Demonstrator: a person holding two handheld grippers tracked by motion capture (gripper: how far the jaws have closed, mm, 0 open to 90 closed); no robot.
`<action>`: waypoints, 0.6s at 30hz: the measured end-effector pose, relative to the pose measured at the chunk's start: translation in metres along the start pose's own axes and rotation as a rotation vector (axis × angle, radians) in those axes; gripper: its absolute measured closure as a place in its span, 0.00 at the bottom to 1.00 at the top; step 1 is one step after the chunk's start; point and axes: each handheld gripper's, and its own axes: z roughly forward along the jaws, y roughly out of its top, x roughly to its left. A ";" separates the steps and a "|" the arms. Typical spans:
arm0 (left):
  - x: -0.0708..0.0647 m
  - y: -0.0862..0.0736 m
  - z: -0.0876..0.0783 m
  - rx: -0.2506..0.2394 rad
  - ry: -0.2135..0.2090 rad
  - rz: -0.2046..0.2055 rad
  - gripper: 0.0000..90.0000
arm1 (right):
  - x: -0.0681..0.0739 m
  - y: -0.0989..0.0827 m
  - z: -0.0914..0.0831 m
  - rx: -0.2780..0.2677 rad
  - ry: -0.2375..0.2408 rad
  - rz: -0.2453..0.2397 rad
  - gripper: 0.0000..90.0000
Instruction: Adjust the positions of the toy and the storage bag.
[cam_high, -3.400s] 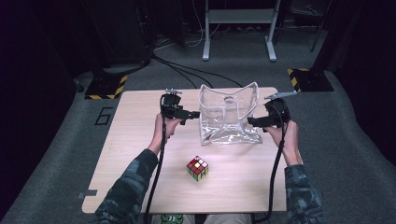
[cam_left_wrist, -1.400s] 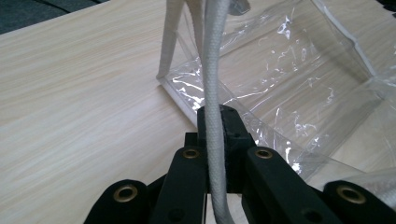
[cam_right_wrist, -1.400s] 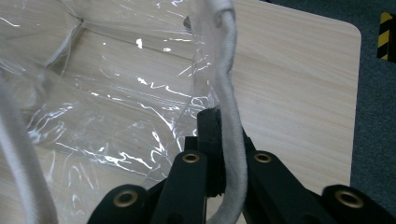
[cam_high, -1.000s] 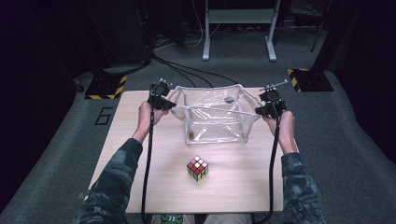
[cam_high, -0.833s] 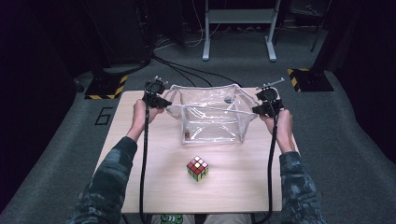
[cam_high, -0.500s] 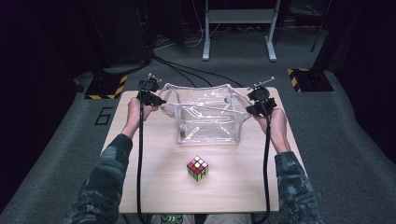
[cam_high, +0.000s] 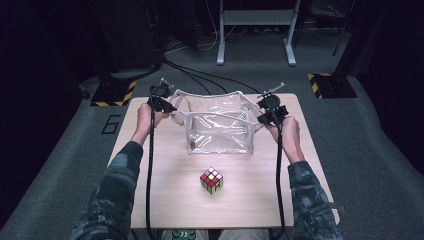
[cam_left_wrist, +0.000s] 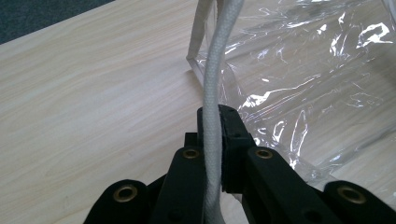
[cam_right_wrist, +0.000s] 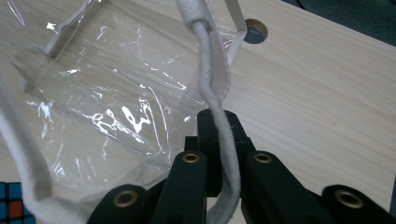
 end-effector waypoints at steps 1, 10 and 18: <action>0.001 -0.001 0.000 0.002 0.001 -0.004 0.99 | 0.002 0.001 0.001 0.001 0.003 -0.003 0.99; 0.011 -0.005 -0.001 0.000 0.002 -0.020 0.99 | 0.010 0.007 0.007 0.000 0.025 -0.006 0.99; 0.011 -0.007 0.002 -0.035 0.020 -0.020 0.96 | 0.013 0.010 0.015 0.003 0.019 0.000 0.99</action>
